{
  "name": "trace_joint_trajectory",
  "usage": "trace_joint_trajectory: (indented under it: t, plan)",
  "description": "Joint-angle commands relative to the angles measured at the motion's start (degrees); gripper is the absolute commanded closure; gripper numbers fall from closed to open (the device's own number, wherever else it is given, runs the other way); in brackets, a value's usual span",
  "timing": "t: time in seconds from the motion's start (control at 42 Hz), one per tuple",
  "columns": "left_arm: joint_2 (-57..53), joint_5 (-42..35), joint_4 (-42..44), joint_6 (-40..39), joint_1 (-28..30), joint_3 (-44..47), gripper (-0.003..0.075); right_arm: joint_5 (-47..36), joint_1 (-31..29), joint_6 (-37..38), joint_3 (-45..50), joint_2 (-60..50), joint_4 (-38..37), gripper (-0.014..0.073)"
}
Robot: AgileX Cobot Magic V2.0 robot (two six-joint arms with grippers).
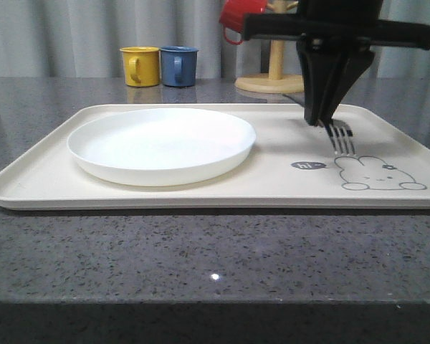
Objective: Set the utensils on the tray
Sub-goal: 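Lower the fork onto the tray beside the plate and release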
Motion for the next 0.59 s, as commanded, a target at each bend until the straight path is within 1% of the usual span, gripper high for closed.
trace_joint_trajectory:
  t: [0.0, 0.167, 0.214, 0.262, 0.452, 0.523, 0.571]
  plan:
    - [0.25, -4.01, -0.86, -0.03, -0.46, -1.54, 0.0426, 1.74, 0.74, 2.48, -2.02, -0.84, -0.28, 0.0575]
    - [0.25, -4.28, -0.86, -0.03, -0.46, -1.54, 0.0426, 1.93, 0.80, 4.89, -2.02, 0.87, -0.28, 0.0574]
    - [0.25, -4.26, -0.86, -0.03, -0.46, -1.54, 0.0426, 2.22, 0.80, 4.88, -2.02, 0.94, -0.28, 0.0560]
    - [0.25, -4.26, -0.86, -0.03, -0.46, -1.54, 0.0426, 2.50, 0.80, 4.88, -2.02, 0.94, -0.34, 0.0533]
    - [0.25, -4.26, -0.86, -0.03, -0.46, -1.54, 0.0426, 2.40, 0.80, 4.88, -2.02, 0.94, -0.53, 0.0323]
    - [0.25, -4.26, -0.86, -0.03, -0.46, -1.54, 0.0426, 2.40, 0.80, 4.30, -2.02, 0.82, -1.14, 0.0291]
    - [0.25, -4.26, -0.86, -0.03, -0.46, -1.54, 0.0426, 2.37, 0.80, 3.37, -2.02, 0.69, -1.80, 0.0292]
